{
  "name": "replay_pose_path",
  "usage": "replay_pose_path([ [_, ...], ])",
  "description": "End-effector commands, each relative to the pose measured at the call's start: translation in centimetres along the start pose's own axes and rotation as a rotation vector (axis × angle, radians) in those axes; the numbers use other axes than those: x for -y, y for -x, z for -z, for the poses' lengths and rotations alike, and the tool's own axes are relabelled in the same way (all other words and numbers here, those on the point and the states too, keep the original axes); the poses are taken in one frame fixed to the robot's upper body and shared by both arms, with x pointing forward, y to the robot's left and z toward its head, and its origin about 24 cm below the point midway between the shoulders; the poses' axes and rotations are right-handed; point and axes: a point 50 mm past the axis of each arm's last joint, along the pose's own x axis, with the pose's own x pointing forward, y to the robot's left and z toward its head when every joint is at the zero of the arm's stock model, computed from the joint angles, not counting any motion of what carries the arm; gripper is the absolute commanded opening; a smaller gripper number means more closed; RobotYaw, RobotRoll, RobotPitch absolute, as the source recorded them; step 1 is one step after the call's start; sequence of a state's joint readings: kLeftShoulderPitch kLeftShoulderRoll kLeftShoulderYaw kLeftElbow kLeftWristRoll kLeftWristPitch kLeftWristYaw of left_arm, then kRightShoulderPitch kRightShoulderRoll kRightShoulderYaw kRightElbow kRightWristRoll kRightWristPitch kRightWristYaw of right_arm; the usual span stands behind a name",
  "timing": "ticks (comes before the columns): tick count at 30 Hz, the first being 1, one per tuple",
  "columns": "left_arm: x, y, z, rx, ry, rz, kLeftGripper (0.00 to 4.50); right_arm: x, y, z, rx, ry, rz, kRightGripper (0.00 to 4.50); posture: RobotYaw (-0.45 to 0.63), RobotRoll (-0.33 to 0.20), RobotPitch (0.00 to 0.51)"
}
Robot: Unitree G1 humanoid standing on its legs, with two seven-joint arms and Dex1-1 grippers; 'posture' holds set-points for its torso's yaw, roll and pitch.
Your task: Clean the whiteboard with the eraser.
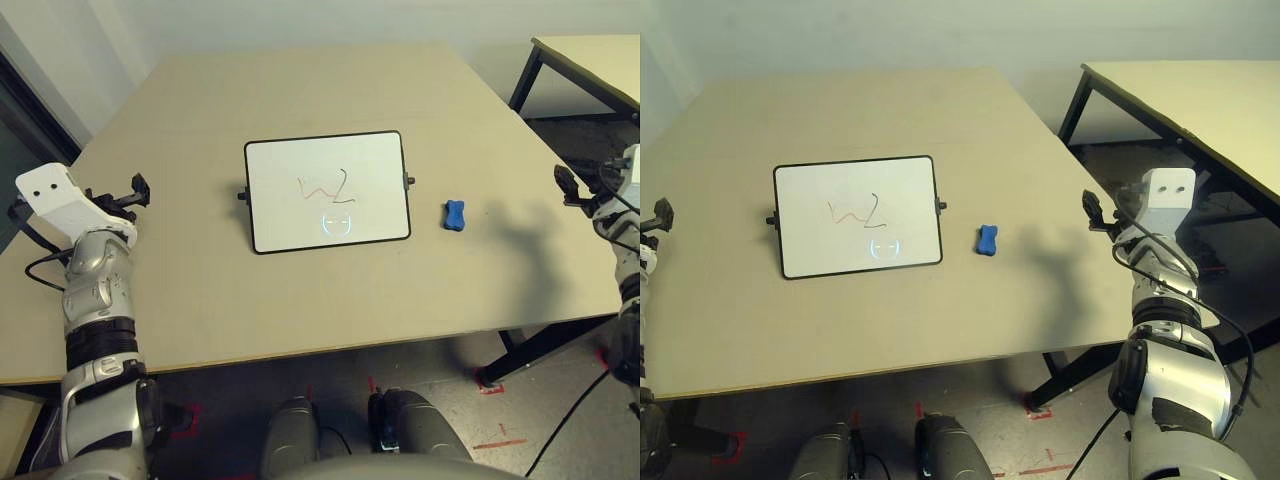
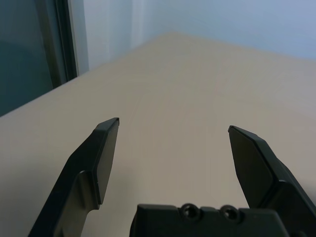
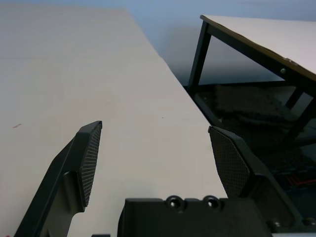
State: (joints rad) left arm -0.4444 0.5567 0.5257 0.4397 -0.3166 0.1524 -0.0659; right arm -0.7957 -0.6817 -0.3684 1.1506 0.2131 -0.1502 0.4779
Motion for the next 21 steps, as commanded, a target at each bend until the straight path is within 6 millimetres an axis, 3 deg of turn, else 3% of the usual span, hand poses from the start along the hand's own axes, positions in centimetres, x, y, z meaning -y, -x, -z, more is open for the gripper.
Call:
replay_pose_path([
  [1, -0.8, 0.2, 0.6, -0.049, -0.01, -0.033, 4.5, -0.1, 0.1, 0.5, -0.009, -0.021, 0.009, 4.47, 0.02, 0.0, 0.099],
  [4, -1.0, -0.1, 1.2, -0.093, -0.014, -0.045, 4.5, -0.2, 0.1, 0.6, -0.012, -0.023, 0.023, 4.47, 0.0, 0.0, 0.104],
  [9, 0.4, -1.2, -1.4, -0.035, -0.004, 0.046, 4.5, -1.2, -0.7, -1.0, -0.021, -0.021, 0.01, 4.47, -0.02, 0.0, 0.093],
  [15, 5.1, -2.4, -3.6, -0.045, -0.011, 0.383, 4.5, -6.7, -1.3, -2.7, -0.196, 0.019, -0.101, 4.47, -0.07, 0.0, 0.075],
  [21, 10.1, -1.1, -4.0, -0.061, -0.112, 0.713, 4.5, -11.2, -0.4, -2.5, -0.323, -0.003, -0.119, 4.47, -0.08, 0.0, 0.062],
])
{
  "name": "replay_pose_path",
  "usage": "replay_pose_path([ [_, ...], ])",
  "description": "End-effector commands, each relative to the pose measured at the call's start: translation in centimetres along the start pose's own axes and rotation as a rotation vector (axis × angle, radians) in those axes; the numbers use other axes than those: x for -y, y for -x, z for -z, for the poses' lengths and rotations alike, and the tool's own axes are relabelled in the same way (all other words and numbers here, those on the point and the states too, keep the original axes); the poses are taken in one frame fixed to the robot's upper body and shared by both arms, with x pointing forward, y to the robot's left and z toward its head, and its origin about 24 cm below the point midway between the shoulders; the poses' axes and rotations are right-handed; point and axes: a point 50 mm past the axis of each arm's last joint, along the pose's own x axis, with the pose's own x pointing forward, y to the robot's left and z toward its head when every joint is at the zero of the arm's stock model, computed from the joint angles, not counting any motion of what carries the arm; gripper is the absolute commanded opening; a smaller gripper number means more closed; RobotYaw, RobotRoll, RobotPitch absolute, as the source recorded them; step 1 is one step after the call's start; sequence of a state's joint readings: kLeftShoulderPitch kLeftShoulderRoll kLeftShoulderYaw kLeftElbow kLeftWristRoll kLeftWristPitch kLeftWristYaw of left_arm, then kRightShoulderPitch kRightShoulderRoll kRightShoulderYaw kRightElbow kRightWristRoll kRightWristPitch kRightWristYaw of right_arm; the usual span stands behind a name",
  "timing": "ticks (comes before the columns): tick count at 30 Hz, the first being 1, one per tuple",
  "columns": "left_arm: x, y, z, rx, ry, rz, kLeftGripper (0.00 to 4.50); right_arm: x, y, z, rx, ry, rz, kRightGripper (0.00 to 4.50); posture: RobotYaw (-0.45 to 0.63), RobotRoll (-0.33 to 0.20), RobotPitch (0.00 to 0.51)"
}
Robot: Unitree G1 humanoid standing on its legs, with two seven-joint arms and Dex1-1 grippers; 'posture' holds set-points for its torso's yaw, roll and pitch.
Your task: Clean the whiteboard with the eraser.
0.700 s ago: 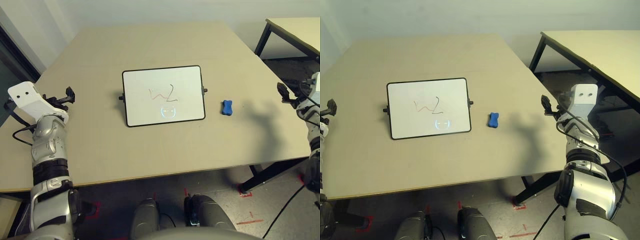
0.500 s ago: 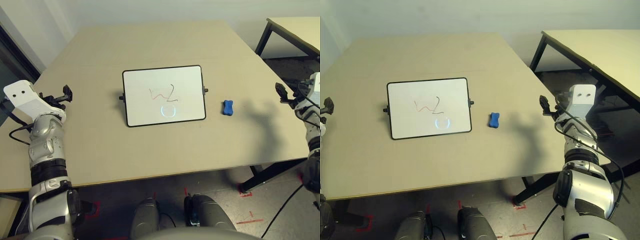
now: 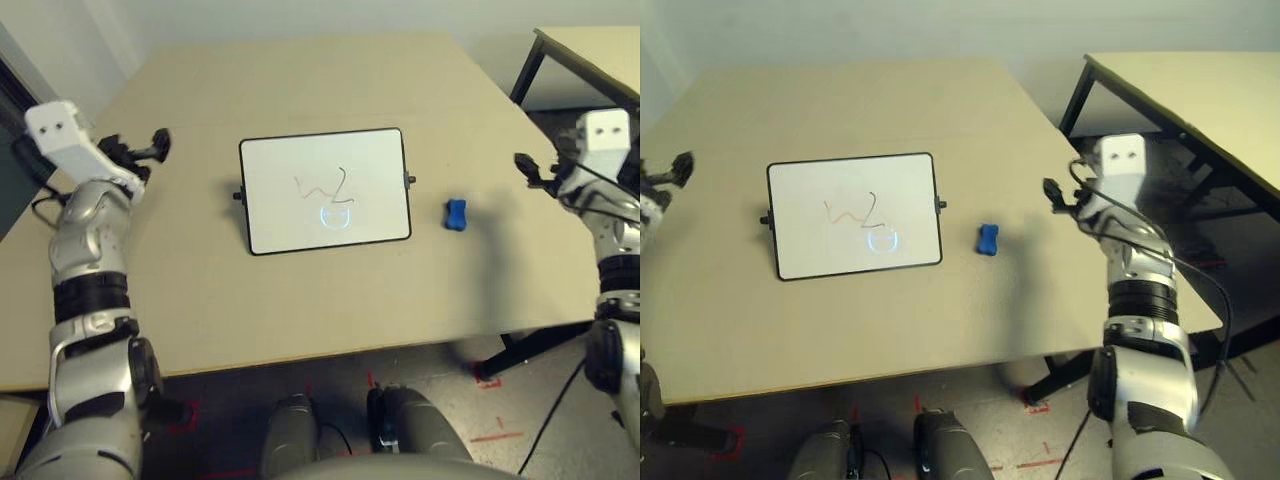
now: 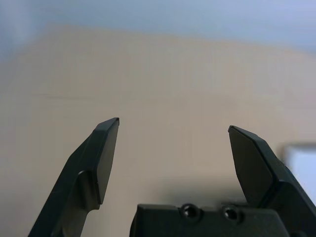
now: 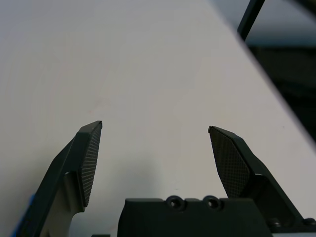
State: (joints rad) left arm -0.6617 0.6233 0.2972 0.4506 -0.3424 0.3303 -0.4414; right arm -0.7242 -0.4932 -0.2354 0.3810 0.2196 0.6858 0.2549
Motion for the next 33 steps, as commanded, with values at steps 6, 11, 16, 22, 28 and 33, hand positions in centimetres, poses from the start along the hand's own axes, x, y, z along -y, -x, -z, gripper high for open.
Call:
replay_pose_path([
  [6, 7.0, -0.6, -0.9, -0.05, -0.063, 0.426, 4.5, -2.9, -0.4, 2.2, -0.162, -0.005, 0.03, 4.47, -0.05, 0.0, 0.061],
  [11, 9.4, -0.4, -0.6, -0.089, -0.057, 0.56, 4.5, -3.1, -0.9, 2.7, -0.185, -0.017, 0.033, 4.47, -0.03, 0.0, 0.068],
  [16, 11.0, -0.9, -0.4, -0.09, -0.045, 0.597, 4.5, -4.1, -1.3, 2.4, -0.188, -0.032, 0.001, 4.47, -0.02, 0.0, 0.078],
  [22, 11.9, -1.0, 0.0, -0.106, -0.04, 0.621, 4.5, -6.4, -1.3, 2.2, -0.202, -0.046, -0.062, 4.47, -0.02, 0.0, 0.089],
  [28, 12.2, -0.5, 0.2, -0.113, -0.036, 0.635, 4.5, -7.1, -0.4, 4.0, -0.286, -0.026, -0.049, 4.47, -0.01, 0.0, 0.102],
  [33, 12.5, -0.1, 0.5, -0.122, -0.026, 0.639, 4.5, -6.9, 0.0, 5.4, -0.335, -0.022, -0.018, 4.47, 0.0, 0.0, 0.108],
])
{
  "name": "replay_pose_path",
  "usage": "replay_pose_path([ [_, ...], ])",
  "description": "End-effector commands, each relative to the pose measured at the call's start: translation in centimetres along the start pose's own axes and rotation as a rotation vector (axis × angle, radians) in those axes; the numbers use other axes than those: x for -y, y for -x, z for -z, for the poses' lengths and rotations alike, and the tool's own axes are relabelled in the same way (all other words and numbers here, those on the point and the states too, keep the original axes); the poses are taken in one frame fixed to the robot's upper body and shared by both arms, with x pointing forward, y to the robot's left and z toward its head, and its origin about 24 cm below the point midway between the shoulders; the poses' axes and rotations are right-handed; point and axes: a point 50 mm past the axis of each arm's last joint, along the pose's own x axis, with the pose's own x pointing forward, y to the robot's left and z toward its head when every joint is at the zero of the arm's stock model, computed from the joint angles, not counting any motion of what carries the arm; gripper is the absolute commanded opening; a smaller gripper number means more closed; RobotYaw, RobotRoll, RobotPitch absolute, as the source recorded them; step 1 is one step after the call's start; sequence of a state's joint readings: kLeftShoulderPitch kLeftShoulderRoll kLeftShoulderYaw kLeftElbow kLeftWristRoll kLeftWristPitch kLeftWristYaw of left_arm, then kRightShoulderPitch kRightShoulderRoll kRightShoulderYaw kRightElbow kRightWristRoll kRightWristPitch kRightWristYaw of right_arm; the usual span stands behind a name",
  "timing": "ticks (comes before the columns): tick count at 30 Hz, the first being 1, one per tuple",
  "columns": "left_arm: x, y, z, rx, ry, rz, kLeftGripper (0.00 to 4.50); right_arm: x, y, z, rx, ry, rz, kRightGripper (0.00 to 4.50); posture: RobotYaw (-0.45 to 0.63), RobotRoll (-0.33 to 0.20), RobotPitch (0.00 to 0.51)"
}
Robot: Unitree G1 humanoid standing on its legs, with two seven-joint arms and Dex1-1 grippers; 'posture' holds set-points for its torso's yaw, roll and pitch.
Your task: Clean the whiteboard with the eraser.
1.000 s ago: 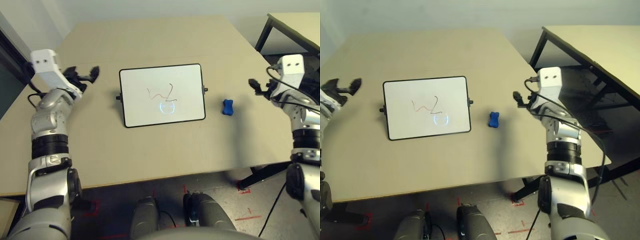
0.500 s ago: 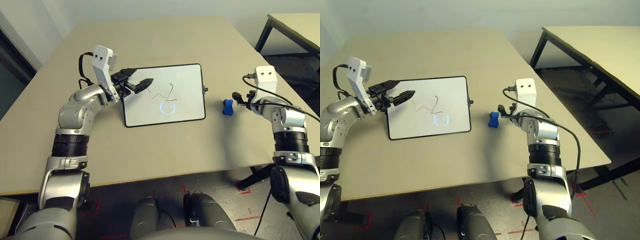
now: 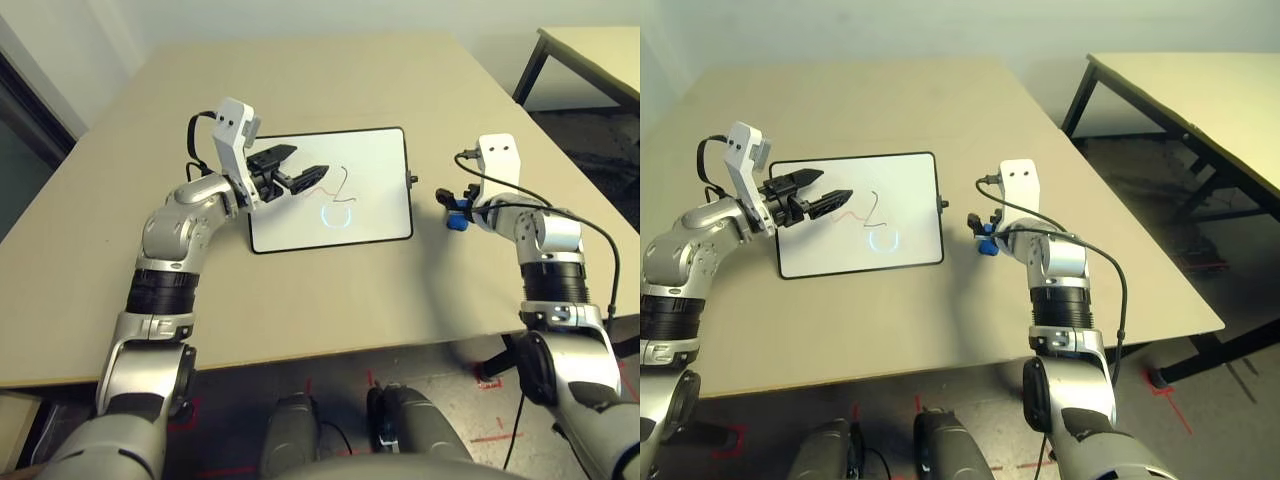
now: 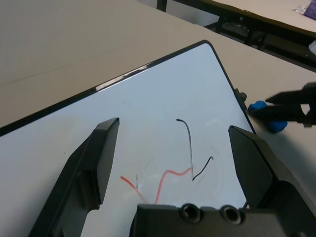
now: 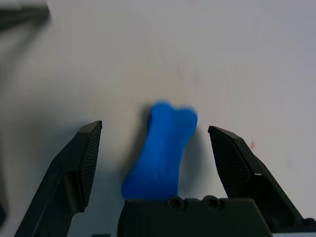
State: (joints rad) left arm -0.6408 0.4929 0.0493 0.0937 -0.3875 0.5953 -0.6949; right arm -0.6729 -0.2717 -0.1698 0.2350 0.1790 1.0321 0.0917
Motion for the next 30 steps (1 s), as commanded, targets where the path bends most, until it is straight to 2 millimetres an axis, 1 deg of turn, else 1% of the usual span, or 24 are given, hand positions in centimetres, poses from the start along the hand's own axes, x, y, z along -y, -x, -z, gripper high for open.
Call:
replay_pose_path([
  [1, 0.6, 0.1, 0.5, -0.018, 0.009, 0.012, 4.5, 0.0, 0.0, 0.7, -0.02, 0.015, 0.02, 4.47, 0.0, 0.0, 0.109],
  [6, 0.6, 0.2, 0.5, -0.016, 0.013, 0.006, 4.5, -0.1, 0.1, 1.3, -0.057, 0.022, 0.028, 4.47, 0.0, 0.0, 0.111],
  [7, 0.6, 0.2, 0.5, -0.015, 0.014, 0.004, 4.5, -0.2, 0.2, 1.3, -0.056, 0.023, 0.029, 4.14, 0.0, 0.0, 0.111],
  [8, 0.6, 0.2, 0.4, -0.014, 0.015, 0.003, 4.5, -0.3, 0.3, 1.3, -0.056, 0.027, 0.029, 3.94, 0.0, 0.0, 0.111],
  [11, 0.6, 0.2, 0.5, -0.014, 0.017, 0.002, 4.5, -0.7, 0.5, 1.3, -0.057, 0.043, 0.016, 3.03, 0.0, 0.0, 0.111],
  [12, 0.6, 0.2, 0.5, -0.014, 0.017, 0.001, 4.5, -0.8, 0.6, 1.3, -0.06, 0.051, 0.011, 2.65, 0.0, 0.0, 0.11],
  [16, 0.6, 0.2, 0.5, -0.015, 0.015, 0.0, 4.5, -0.9, 0.7, 1.3, -0.068, 0.062, 0.013, 1.38, 0.0, 0.0, 0.111],
  [17, 0.6, 0.2, 0.5, -0.014, 0.015, 0.0, 4.5, -0.8, 0.7, 1.3, -0.065, 0.067, 0.019, 1.1, 0.0, 0.0, 0.112],
  [19, 0.6, 0.2, 0.4, -0.013, 0.015, -0.001, 4.5, -0.6, 0.7, 1.3, -0.064, 0.062, 0.026, 0.72, 0.0, 0.0, 0.112],
  [21, 0.6, 0.2, 0.4, -0.017, 0.009, -0.003, 4.5, 0.3, 0.6, 0.8, -0.03, 0.075, 0.062, 0.55, 0.0, 0.0, 0.113],
  [24, 0.5, 0.3, 0.5, -0.032, -0.016, -0.011, 4.5, 1.1, 0.7, -0.1, 0.023, 0.096, 0.084, 0.54, -0.01, 0.0, 0.112],
  [27, 0.4, 0.5, 0.5, -0.035, -0.018, -0.019, 4.5, 0.9, 1.2, -2.0, 0.085, 0.118, 0.028, 0.54, -0.01, 0.0, 0.108],
  [30, 0.2, 0.7, 0.3, -0.037, -0.025, -0.024, 4.5, -0.5, 2.4, -4.6, 0.151, 0.173, -0.116, 0.53, -0.02, 0.0, 0.105],
])
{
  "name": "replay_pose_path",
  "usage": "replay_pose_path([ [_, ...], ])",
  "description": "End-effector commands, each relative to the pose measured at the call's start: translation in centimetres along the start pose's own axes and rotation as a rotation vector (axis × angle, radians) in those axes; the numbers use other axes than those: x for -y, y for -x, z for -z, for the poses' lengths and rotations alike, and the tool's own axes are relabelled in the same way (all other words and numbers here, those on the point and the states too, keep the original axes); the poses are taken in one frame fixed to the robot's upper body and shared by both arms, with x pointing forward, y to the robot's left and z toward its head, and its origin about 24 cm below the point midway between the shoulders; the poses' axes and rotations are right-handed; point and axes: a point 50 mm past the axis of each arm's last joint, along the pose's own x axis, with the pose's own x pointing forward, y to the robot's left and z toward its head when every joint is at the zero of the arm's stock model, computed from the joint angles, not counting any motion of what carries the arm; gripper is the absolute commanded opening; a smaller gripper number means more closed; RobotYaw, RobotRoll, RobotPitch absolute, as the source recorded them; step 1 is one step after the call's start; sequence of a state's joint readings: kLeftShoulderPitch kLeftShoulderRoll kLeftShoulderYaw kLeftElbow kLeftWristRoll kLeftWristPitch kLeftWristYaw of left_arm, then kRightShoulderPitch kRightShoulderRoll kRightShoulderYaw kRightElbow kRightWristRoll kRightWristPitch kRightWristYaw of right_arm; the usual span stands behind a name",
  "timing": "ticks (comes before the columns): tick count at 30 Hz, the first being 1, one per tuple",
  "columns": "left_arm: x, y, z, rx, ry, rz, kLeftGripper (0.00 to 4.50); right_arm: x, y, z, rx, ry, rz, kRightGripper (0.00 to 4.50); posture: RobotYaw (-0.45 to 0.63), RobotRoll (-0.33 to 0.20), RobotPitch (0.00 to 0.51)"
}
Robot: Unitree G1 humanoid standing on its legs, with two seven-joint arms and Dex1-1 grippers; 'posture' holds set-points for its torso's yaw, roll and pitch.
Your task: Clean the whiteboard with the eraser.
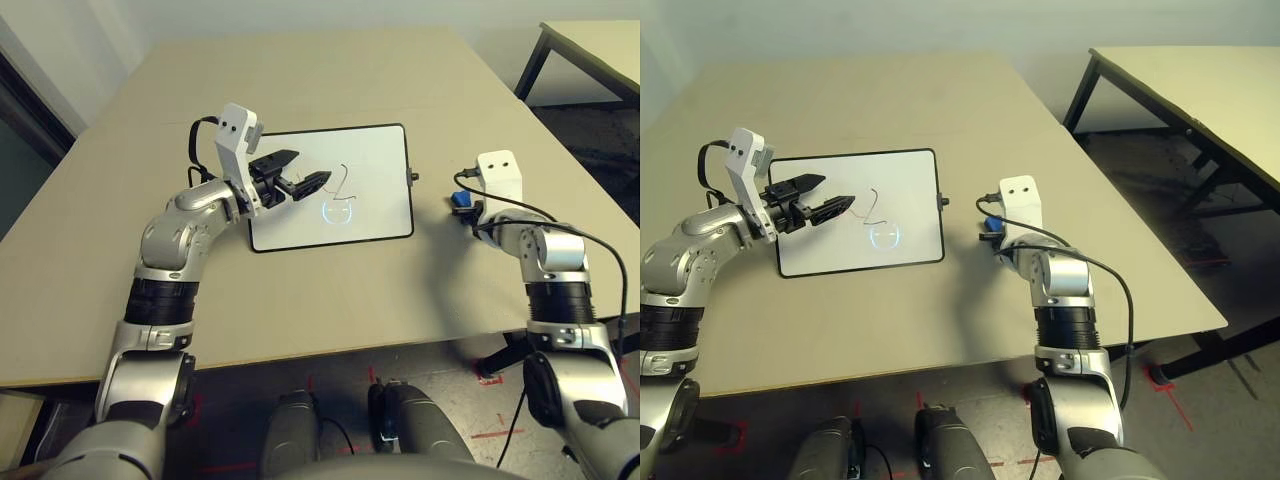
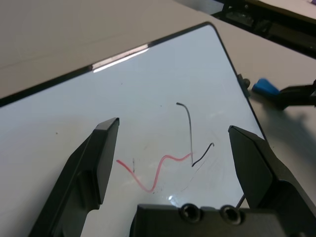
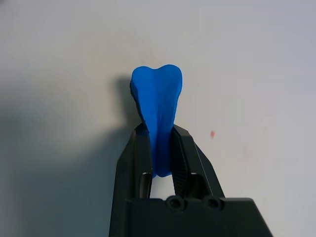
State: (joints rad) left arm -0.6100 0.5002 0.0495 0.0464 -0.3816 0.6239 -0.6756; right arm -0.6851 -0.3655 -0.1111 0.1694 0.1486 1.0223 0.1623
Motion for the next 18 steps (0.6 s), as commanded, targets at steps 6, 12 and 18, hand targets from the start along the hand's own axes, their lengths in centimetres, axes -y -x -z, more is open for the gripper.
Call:
replay_pose_path([
  [6, -0.7, 1.0, -0.2, -0.054, -0.003, -0.017, 4.5, -6.1, 4.3, -7.6, 0.178, 0.347, -0.465, 0.51, -0.05, 0.0, 0.098],
  [12, -0.6, 2.0, -0.2, -0.131, -0.042, 0.033, 4.5, -10.8, 5.5, -5.8, 0.055, 0.594, -0.668, 0.51, -0.04, 0.0, 0.099],
  [18, -0.3, 2.8, -0.3, -0.171, -0.063, 0.055, 4.5, -12.6, 4.4, -3.1, -0.051, 0.735, -0.696, 0.46, -0.01, 0.0, 0.102],
])
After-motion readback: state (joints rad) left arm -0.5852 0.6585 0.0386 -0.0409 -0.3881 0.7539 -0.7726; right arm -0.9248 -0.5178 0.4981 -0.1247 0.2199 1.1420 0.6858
